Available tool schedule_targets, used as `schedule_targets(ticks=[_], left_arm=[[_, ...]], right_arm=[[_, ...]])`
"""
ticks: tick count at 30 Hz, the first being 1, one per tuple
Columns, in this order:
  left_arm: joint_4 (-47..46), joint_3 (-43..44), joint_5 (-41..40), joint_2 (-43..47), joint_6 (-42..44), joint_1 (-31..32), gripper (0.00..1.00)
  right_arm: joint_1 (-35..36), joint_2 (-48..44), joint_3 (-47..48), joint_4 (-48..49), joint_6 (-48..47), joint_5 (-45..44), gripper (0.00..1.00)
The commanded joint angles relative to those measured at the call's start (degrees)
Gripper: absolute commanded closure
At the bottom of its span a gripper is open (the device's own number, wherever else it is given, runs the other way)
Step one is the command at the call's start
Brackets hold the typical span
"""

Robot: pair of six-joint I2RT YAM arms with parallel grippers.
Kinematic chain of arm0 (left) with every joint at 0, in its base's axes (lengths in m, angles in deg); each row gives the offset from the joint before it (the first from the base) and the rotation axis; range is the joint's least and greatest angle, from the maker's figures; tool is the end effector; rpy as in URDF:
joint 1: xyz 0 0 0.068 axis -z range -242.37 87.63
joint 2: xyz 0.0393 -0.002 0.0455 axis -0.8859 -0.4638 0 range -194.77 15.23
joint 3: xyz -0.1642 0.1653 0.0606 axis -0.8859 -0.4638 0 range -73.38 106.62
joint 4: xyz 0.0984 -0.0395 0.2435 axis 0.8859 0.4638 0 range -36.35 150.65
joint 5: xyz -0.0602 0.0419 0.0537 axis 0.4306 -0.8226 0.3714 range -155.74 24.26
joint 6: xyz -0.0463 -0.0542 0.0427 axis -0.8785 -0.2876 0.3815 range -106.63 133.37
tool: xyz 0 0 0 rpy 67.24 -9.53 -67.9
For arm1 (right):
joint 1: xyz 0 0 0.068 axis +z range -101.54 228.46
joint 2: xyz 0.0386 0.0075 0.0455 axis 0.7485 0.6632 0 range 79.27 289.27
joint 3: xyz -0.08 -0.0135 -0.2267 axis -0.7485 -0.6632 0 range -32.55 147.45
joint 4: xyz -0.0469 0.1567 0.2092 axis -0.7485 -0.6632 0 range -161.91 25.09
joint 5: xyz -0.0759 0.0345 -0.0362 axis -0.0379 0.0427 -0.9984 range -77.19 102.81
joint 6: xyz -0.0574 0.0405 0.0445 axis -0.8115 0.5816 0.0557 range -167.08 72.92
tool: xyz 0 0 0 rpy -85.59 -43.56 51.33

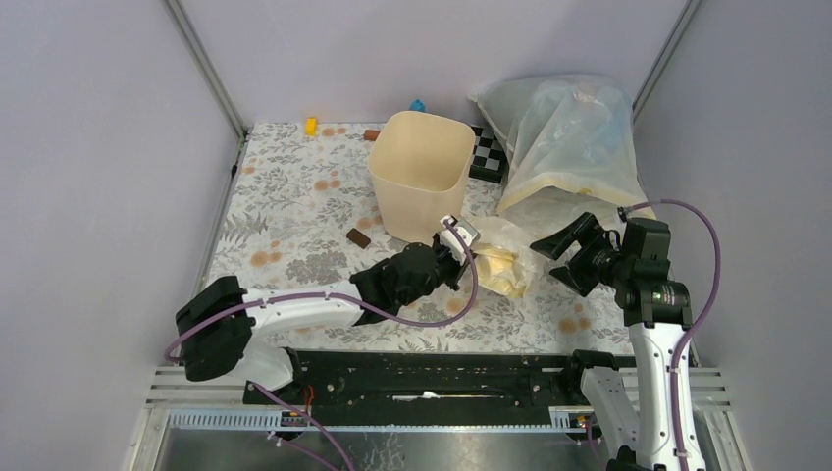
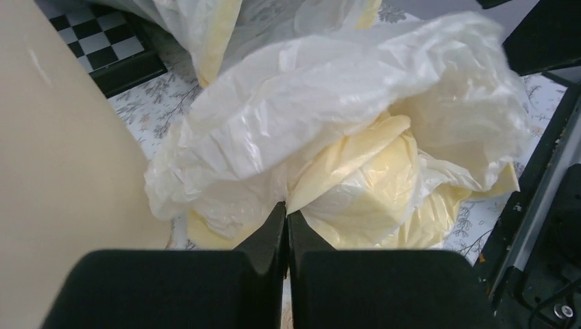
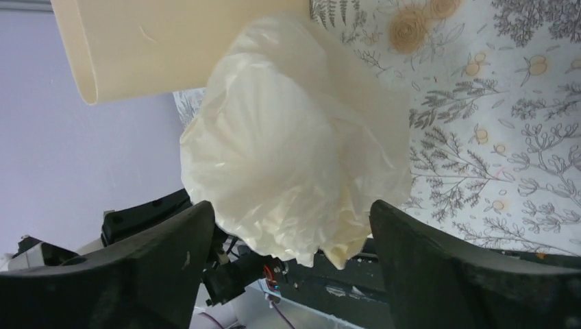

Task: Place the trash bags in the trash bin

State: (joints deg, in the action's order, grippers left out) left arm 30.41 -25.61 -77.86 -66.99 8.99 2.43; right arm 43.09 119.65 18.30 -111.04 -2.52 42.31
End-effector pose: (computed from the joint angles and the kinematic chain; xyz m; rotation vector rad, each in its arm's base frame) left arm 0.1716 -0.3288 0.2222 0.7728 1.6408 -0.6845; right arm 0.1925 0.0177 0.2873 0.6708 2.1578 0.9409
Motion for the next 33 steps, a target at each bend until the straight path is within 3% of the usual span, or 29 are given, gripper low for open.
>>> schedule_targets(ticks=[1,5,8,11,16,21,25,28,33], left_arm=[[6.48,3.30,-2.71,4.00,2.19,-0.02,1.00],[10.57,4.84,1.03,5.15,3.46,-0.02,1.00],[12.49,5.95,2.76,5.80,3.18,0.03,1.00],[14.02,7.07,3.65,6.19,2.14,-0.02,1.00],[16.08,8.98,5.26,5.90,0.62,-0.02,1.00],[15.47,9.57,6.39,5.34,-0.52,-0.01,1.00],[15.37,10.29,6.71,4.52,-1.45,0.02,1.00],[15.72,10.84,6.89,3.93,-1.58,0.02,1.00],[17.74,11.21,5.33,4.12,-1.40,-0.02,1.00]], right_arm=[[0.18,-0.71,4.01,2.57,-9.74,1.42,0.01],[0.18,-0.82,7.72,2.12,-21.03,11.94,0.00],[0.18,-0.33,8.46,3.02,-23.50,17.85,0.03],[0.18,0.75,8.67,3.08,-24.90,16.67,0.09],[1.91,1.41,6.41,7.60,-24.47,20.94,0.11],[4.87,2.51,4.73,8.80,-25.69,17.77,0.17],[14.14,4.83,3.50,10.02,-25.62,10.79,0.23],[21.44,7.21,3.59,10.29,-25.31,1.98,0.38],[23.29,11.85,5.74,8.13,-24.06,-8.47,0.88]])
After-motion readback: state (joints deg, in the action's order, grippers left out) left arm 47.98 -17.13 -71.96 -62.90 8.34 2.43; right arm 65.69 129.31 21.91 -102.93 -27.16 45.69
